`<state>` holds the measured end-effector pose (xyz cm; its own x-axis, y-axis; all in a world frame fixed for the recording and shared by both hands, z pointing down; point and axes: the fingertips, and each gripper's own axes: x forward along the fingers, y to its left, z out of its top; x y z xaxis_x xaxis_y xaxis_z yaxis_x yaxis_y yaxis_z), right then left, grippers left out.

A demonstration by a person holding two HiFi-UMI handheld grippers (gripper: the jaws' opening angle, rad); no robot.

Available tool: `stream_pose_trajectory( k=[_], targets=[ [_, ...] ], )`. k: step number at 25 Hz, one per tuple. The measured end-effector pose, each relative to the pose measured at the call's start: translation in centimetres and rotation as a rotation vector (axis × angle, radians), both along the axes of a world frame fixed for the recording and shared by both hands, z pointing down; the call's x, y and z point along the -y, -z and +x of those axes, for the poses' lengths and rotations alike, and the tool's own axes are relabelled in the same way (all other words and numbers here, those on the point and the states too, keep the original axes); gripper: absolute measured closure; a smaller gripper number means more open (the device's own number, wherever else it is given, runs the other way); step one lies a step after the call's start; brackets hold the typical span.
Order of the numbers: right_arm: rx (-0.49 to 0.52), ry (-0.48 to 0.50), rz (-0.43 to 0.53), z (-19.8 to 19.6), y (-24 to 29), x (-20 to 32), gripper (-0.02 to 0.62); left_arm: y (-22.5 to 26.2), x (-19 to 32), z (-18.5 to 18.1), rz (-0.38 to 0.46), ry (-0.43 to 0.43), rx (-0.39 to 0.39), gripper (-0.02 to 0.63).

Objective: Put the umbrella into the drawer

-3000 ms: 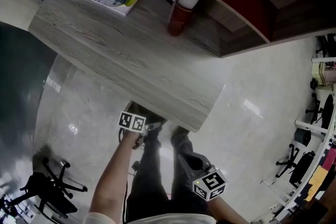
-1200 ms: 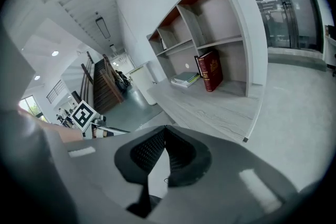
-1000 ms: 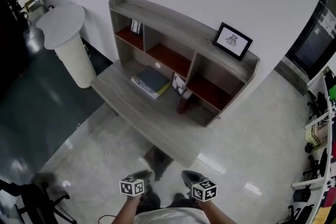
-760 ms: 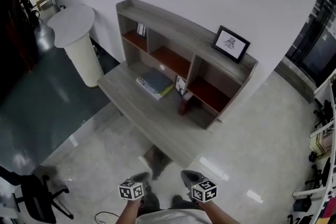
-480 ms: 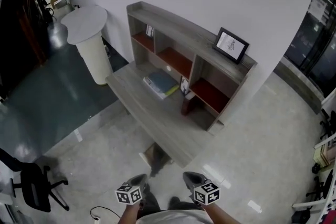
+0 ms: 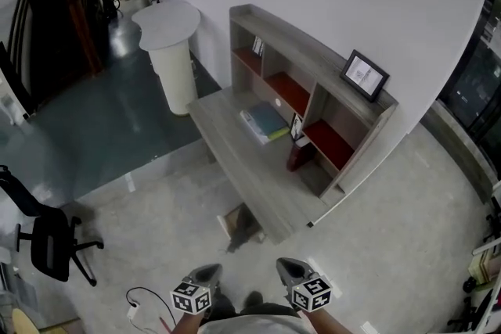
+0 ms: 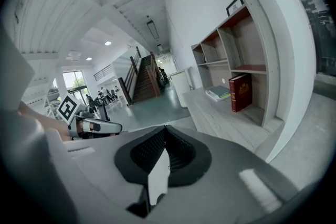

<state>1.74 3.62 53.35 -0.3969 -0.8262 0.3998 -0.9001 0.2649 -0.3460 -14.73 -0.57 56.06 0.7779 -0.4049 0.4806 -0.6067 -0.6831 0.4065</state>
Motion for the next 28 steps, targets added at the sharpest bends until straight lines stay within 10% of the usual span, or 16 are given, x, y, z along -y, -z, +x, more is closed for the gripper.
stream_pose_trajectory(
  k=[28],
  targets=[
    [0.024,-0.058,0.089,-8.7,4.8,-2.8,0.591,5.3,-2.0,-6.9,0.086,-0.061,-0.021,0.604]
  ],
)
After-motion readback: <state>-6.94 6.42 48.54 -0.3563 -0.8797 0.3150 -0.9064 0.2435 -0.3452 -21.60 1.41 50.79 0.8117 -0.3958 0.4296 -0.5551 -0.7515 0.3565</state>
